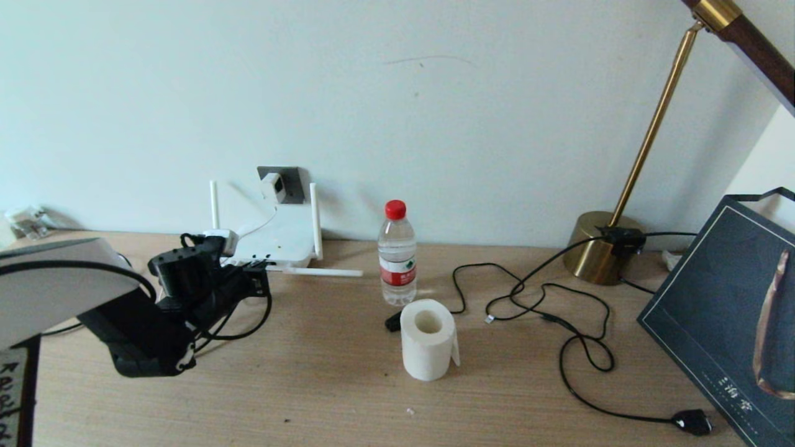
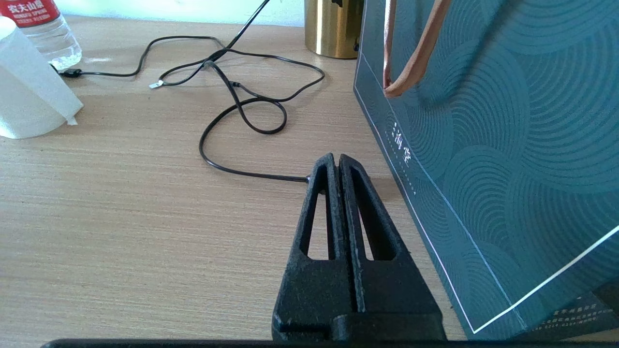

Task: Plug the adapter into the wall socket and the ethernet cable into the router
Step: Plug cable into router interface

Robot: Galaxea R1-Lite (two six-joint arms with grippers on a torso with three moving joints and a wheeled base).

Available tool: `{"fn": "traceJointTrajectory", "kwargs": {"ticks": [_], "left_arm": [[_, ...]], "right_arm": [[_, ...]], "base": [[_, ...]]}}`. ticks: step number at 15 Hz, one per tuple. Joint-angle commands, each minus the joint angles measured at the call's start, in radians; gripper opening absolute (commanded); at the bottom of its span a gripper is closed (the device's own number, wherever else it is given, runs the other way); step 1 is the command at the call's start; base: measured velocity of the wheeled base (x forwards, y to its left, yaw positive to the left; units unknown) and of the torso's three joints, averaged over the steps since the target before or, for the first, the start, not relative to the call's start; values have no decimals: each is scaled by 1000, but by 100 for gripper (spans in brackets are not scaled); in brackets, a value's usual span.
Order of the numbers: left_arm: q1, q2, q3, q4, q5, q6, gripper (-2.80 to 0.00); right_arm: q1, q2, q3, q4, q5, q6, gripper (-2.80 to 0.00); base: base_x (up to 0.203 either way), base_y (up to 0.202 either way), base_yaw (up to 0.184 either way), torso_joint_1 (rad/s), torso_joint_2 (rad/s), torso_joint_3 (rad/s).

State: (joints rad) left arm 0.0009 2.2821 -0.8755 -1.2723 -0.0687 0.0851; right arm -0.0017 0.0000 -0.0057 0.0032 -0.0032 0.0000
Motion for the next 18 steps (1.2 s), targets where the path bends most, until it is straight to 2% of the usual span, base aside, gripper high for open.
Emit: {"fn": "traceJointTrajectory", "kwargs": {"ticks": [1,18], "left_arm": [[1,15,-8,-6,-1,1,-280],[0,50,-20,-7,0,1,-280]], "right_arm": [[0,0,0,0,0,0,-280],[0,0,0,0,0,0,-280]], "base": [[0,0,0,0,0,0],[0,0,0,0,0,0]]}}
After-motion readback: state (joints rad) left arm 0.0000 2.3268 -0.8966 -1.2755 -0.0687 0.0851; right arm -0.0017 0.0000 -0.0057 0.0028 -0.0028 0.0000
